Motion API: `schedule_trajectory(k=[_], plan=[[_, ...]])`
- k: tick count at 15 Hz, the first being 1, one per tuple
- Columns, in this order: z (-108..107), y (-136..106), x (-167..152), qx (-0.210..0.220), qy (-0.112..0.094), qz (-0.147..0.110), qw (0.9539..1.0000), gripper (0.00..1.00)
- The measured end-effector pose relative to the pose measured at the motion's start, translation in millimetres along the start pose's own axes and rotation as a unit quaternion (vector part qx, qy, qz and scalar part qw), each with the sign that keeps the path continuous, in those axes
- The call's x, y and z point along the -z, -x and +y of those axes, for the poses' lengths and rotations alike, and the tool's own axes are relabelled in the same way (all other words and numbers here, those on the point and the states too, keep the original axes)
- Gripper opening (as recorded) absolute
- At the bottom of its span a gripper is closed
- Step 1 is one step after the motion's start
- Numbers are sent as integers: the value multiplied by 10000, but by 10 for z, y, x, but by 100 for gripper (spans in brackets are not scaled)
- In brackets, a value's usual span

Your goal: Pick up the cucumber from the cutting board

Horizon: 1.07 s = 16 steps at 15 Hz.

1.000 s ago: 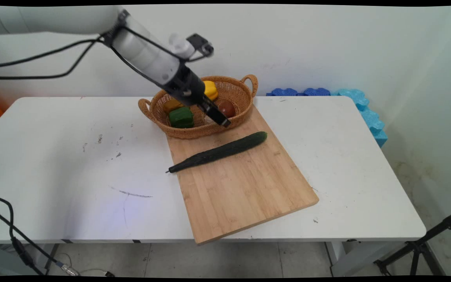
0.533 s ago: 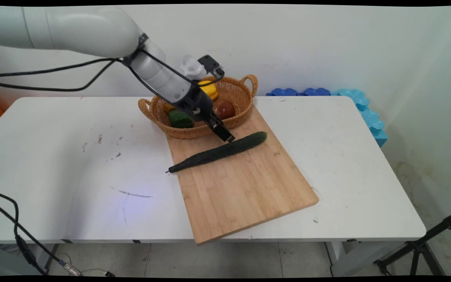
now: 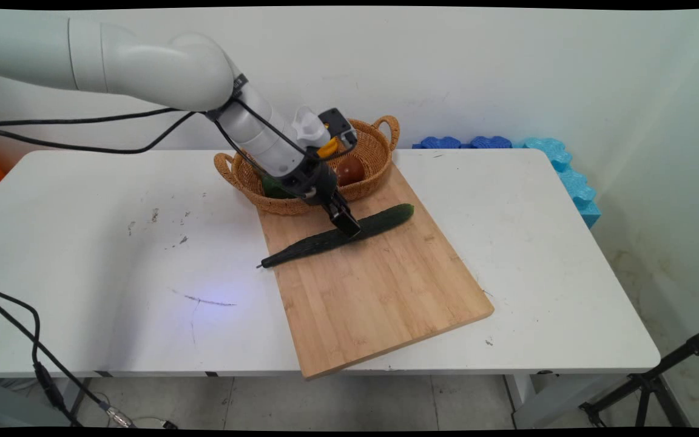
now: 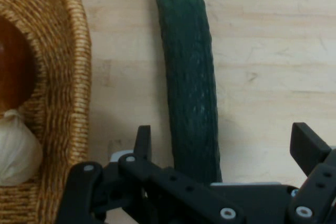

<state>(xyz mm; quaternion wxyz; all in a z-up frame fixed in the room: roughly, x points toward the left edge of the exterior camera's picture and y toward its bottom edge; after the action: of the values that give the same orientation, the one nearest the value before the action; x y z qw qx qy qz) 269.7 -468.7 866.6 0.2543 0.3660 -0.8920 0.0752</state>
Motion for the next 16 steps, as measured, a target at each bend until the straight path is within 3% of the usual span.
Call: schedule_trajectory(k=[12,13,16], plan=[[13,148,-187,-438,-19,-174,9989,100],[10,159,-194,-460,-22,-185,9988,0],[-1,200,-208,-491,-25,-225,9985,0]])
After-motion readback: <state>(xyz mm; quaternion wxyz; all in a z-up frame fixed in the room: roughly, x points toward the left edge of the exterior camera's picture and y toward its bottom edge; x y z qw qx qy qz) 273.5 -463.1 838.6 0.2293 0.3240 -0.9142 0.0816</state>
